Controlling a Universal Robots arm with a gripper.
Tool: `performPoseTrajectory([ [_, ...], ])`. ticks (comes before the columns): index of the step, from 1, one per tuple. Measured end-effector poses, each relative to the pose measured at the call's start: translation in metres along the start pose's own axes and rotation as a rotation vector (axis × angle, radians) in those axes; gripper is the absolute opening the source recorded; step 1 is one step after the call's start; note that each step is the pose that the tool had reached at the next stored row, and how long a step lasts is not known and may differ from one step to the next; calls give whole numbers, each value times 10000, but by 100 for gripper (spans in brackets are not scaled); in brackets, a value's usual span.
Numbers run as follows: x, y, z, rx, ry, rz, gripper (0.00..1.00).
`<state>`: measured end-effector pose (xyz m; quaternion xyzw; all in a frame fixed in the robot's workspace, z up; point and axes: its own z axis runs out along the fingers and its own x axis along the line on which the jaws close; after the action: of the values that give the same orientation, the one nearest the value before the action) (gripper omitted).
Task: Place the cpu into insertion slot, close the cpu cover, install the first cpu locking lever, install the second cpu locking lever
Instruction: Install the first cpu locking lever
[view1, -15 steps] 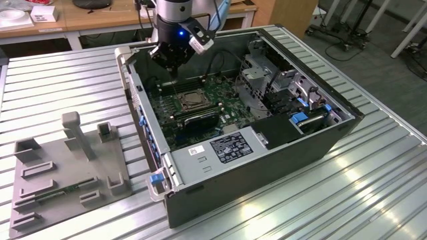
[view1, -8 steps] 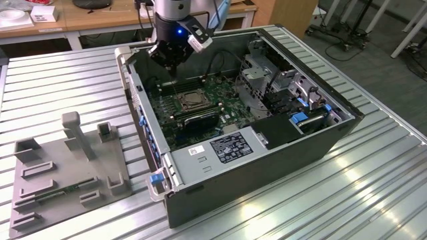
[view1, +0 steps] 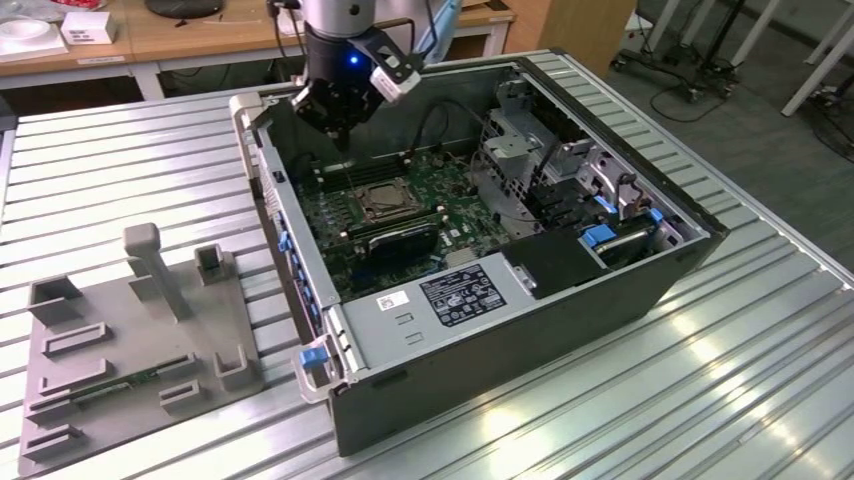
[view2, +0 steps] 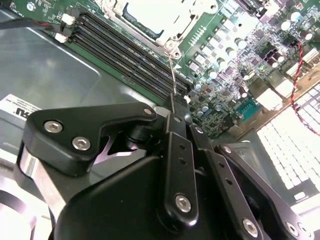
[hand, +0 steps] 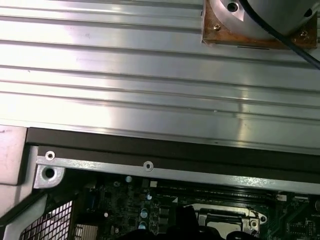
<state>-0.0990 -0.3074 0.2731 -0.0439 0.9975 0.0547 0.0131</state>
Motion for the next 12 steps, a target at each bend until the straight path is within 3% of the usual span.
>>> performPoseTrajectory([
  [6, 132, 12, 1, 8, -78, -8, 11],
  [12, 184, 6, 91, 12, -117, -13, 11],
])
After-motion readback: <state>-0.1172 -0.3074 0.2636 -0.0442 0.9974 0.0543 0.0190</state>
